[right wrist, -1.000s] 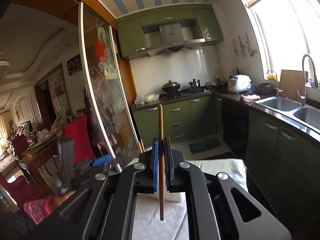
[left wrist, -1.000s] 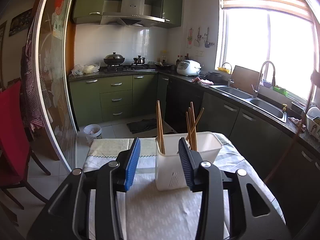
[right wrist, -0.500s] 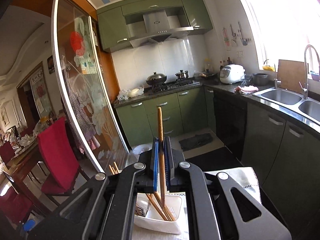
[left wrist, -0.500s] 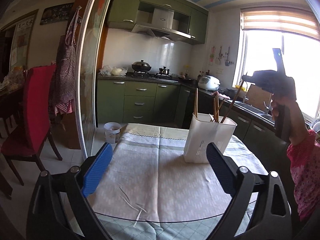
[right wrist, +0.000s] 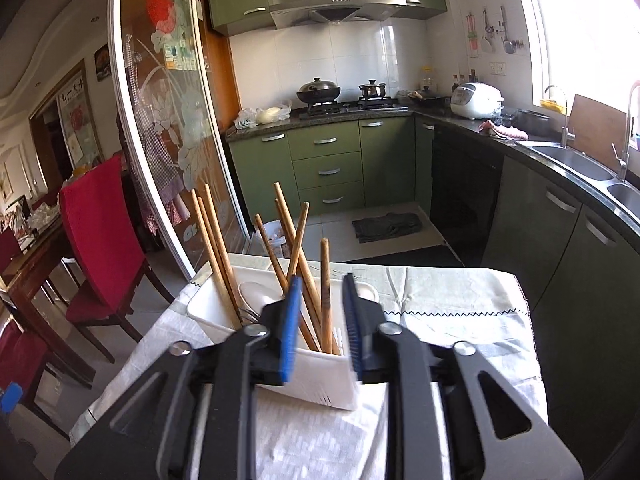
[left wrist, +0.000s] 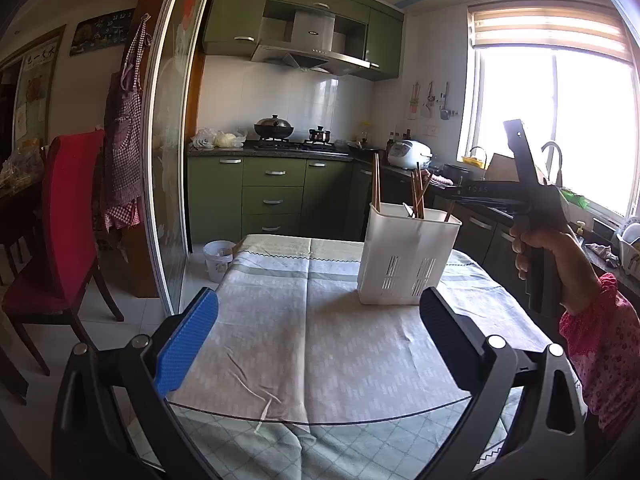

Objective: Organize utensils

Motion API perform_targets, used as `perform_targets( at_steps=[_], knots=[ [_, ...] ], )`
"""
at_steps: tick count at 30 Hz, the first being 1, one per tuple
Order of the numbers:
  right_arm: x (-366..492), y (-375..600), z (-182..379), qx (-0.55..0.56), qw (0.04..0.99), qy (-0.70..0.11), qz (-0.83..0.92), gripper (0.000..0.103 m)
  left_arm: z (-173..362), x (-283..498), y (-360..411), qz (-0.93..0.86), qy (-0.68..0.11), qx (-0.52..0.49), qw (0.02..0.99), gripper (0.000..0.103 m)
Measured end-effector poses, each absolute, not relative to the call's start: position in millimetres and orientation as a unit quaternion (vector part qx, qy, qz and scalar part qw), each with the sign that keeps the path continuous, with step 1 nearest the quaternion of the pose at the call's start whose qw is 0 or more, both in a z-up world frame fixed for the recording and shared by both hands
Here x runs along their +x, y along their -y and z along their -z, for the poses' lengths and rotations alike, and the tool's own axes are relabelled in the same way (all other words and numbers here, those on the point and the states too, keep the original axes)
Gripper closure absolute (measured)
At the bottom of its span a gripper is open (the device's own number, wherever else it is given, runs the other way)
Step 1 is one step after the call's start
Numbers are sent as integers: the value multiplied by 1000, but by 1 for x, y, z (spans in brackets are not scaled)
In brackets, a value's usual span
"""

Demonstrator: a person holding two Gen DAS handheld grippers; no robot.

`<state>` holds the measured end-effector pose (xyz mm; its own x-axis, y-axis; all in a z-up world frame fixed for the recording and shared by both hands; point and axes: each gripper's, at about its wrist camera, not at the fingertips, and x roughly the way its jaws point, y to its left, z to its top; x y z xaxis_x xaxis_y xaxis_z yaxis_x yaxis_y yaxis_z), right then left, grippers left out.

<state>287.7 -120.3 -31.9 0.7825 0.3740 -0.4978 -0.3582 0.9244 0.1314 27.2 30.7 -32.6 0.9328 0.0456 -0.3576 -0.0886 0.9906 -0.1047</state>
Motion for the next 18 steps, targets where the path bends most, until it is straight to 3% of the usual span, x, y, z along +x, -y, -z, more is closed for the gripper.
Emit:
perform_targets(
  at_steps=[9, 13, 18],
  knots=[
    [185, 159, 38, 28, 967, -199, -159, 29, 27, 43, -23, -32, -187, -53, 980, 7],
    [124, 176, 53, 28, 972, -180, -150, 6, 23, 49, -11, -20, -190, -46, 980, 7],
    [53, 194, 63, 23, 977, -160, -138, 5, 18, 42, 16, -7, -185, -17, 983, 7]
  ],
)
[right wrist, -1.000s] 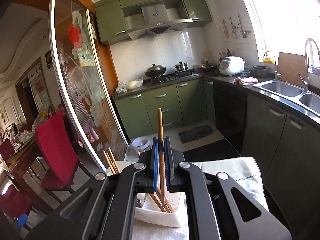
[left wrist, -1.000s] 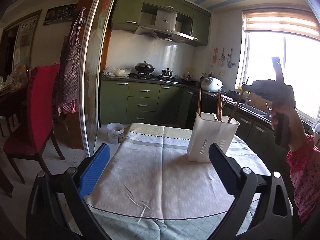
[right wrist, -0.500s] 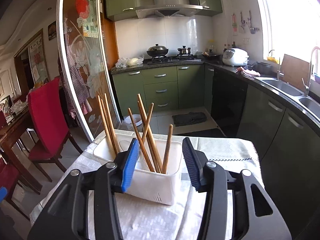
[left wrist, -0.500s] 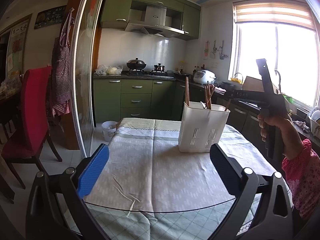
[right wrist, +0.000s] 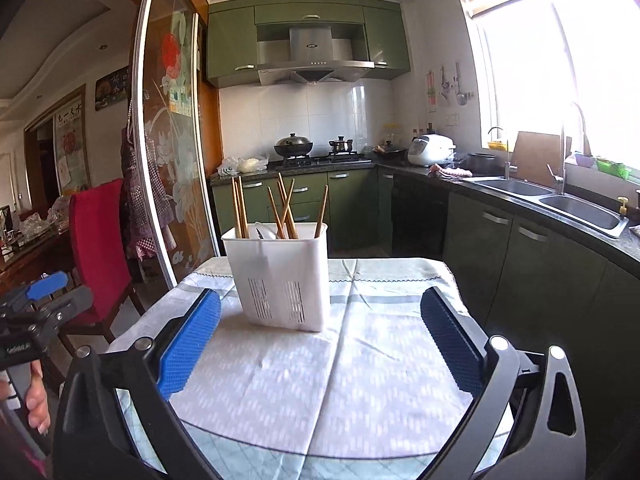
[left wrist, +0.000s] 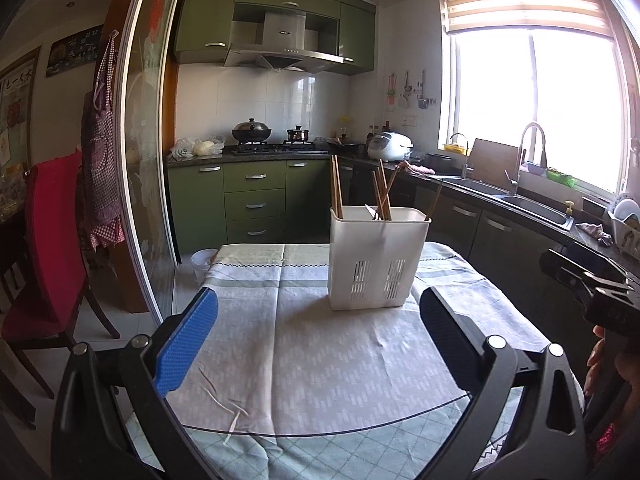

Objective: Organize utensils

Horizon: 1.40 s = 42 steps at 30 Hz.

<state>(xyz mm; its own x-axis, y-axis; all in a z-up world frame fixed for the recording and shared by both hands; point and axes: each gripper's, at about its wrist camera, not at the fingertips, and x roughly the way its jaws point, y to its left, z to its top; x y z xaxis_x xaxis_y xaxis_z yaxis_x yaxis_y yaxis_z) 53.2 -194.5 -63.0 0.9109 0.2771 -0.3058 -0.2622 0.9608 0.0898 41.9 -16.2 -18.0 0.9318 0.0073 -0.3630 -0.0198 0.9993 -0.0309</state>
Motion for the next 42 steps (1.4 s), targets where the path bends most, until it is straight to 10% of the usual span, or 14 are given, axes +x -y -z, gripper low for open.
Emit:
perform_targets(
  at_steps=[42],
  knots=[
    [-26, 191, 45, 13, 982, -140, -128, 5, 3, -34, 19, -44, -168, -26, 984, 7]
  ],
)
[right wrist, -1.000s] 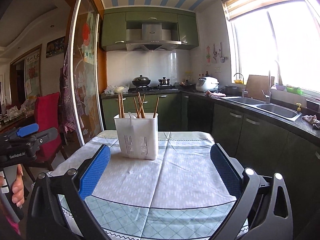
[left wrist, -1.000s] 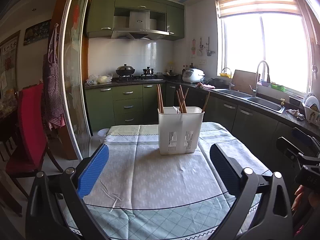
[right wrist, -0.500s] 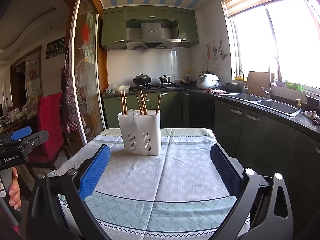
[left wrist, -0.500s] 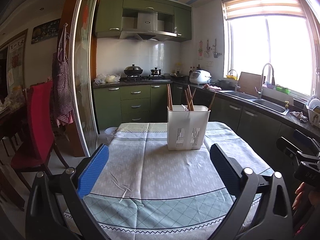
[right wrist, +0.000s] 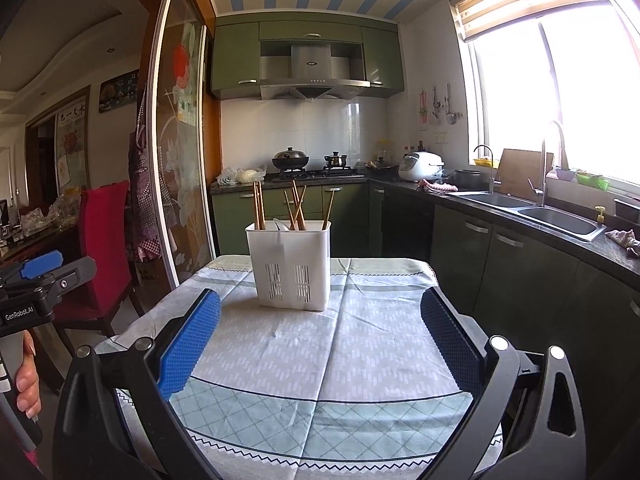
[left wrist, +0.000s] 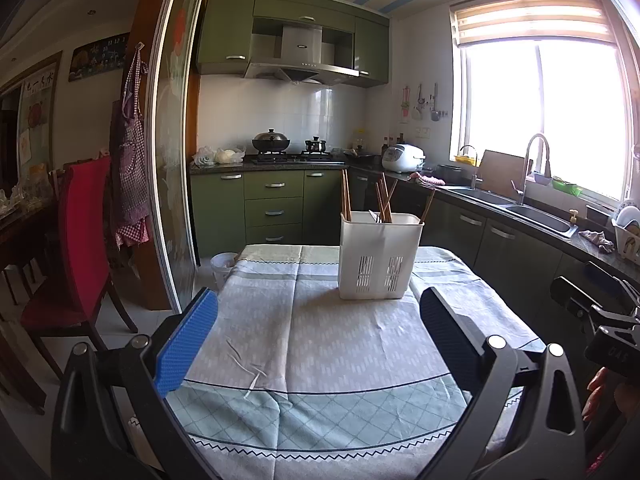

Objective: Organize utensils

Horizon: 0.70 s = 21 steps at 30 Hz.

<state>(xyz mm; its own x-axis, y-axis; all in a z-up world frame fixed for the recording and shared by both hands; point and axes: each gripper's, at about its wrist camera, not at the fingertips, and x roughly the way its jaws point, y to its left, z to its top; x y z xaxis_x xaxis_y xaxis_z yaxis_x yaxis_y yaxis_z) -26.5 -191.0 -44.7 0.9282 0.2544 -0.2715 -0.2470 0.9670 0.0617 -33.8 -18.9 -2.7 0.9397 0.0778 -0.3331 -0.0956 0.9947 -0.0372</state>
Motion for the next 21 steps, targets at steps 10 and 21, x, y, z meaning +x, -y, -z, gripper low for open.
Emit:
perform_targets(
  at_steps=[10, 21],
  knots=[
    [-24, 190, 48, 12, 981, -144, -130, 5, 3, -34, 19, -43, -168, -28, 984, 7],
    [-25, 189, 49, 9, 981, -143, -132, 5, 7, -30, 19, -46, -175, -30, 983, 7]
  ],
)
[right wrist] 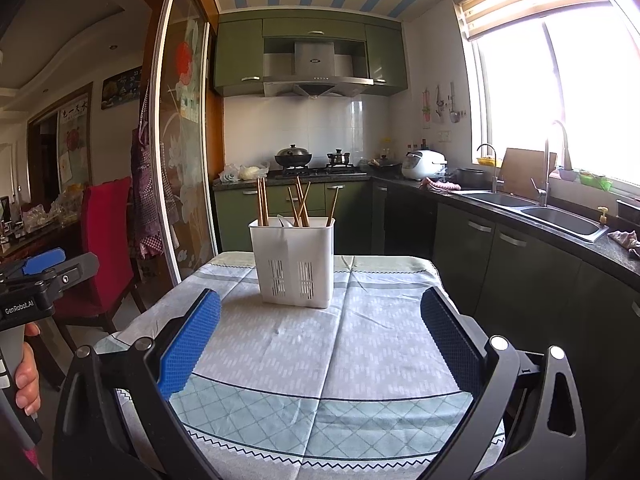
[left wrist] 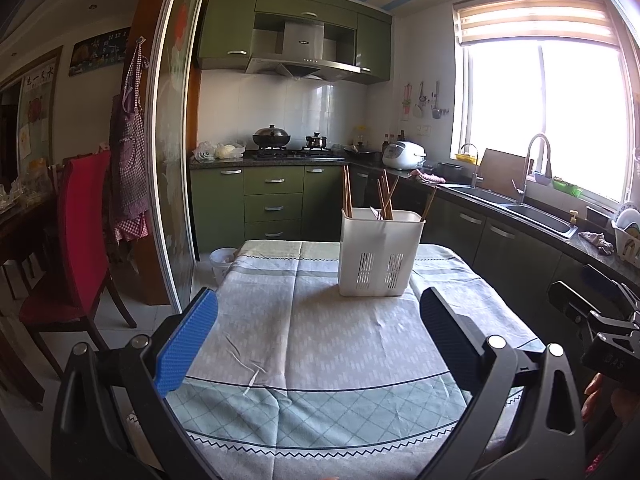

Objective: Organize utensils

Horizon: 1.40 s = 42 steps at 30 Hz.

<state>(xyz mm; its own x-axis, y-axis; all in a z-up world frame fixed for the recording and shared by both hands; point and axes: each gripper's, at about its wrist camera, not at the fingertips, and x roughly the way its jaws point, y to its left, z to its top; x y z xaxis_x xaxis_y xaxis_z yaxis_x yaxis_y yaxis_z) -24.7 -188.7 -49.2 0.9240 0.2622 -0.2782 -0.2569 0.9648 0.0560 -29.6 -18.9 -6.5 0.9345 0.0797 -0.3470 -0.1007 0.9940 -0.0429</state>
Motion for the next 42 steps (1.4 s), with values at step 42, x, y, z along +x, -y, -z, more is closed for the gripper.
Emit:
perform_targets(
  at_steps=[42],
  knots=[
    [-21, 189, 53, 3, 980, -147, -137, 5, 4, -31, 19, -54, -171, -32, 983, 7]
  ],
)
